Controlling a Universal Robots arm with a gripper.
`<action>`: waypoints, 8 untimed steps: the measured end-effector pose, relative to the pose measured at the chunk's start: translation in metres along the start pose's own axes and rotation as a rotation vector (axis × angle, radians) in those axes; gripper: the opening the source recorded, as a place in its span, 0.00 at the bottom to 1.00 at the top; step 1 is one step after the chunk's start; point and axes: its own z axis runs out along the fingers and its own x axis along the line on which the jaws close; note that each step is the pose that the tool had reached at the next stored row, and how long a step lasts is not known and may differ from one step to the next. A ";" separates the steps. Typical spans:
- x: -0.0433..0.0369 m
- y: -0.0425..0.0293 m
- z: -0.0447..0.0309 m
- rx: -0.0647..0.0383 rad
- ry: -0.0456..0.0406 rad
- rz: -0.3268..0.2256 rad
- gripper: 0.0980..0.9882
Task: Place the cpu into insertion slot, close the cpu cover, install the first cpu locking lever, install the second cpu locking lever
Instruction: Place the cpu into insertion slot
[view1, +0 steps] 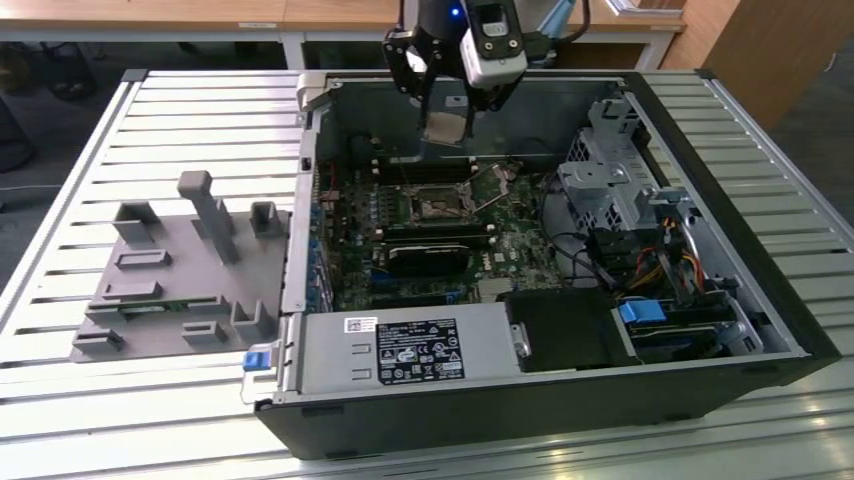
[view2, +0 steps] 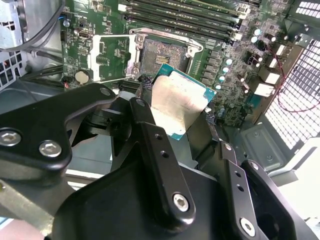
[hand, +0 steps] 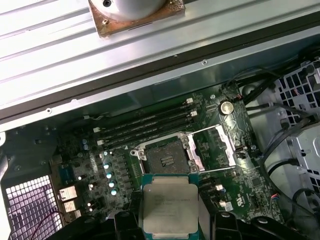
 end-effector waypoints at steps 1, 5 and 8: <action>-0.0001 -0.0004 0.0044 0.000 0.0000 0.000 0.48; -0.0001 -0.0005 0.0051 0.000 0.0000 0.000 0.48; -0.0001 -0.0006 0.0072 0.000 0.0000 0.000 0.48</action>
